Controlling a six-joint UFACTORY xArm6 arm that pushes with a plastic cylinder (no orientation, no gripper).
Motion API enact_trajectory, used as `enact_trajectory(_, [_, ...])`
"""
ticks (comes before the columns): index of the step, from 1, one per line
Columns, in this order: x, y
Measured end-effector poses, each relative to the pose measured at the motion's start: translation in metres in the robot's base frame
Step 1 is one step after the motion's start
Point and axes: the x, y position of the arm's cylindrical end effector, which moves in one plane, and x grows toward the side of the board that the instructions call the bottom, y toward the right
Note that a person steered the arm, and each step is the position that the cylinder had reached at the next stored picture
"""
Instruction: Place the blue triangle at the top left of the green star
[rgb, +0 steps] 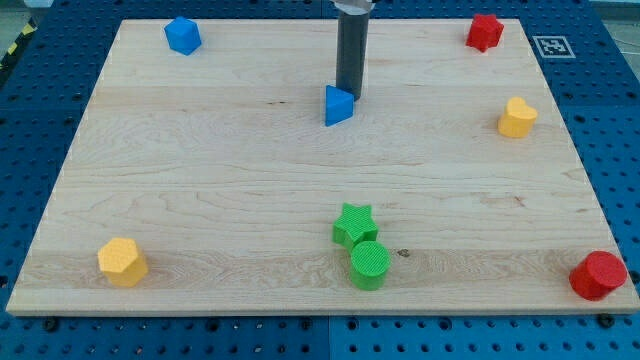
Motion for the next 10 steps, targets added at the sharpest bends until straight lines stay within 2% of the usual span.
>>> enact_trajectory(3, [0.016, -0.005])
enact_trajectory(4, [0.016, -0.041])
enact_trajectory(8, [0.098, -0.017])
enact_trajectory(10, [0.122, -0.015])
